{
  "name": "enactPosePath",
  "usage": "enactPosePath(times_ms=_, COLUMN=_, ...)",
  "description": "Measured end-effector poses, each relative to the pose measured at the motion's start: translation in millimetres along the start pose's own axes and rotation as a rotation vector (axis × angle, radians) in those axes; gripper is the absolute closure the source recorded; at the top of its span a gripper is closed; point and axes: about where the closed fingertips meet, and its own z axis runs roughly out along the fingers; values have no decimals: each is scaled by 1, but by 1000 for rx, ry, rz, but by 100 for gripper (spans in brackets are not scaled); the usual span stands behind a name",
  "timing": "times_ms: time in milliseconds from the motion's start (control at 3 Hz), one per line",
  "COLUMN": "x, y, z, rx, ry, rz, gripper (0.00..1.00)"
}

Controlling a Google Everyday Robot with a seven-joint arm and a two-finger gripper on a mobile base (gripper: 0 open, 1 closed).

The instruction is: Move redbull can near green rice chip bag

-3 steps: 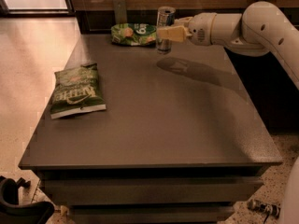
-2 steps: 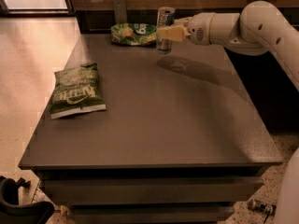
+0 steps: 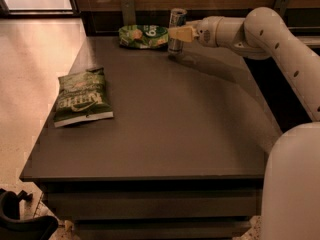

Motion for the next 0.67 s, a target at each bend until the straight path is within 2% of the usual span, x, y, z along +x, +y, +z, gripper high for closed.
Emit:
enactPosePath(times_ms=333, x=7, y=-20, z=8, rx=50, ry=-17, rz=16, gripper=100)
enactPosePath(times_ms=667, x=17, y=-40, z=1, rx=141, ry=-5, rz=16, gripper=100)
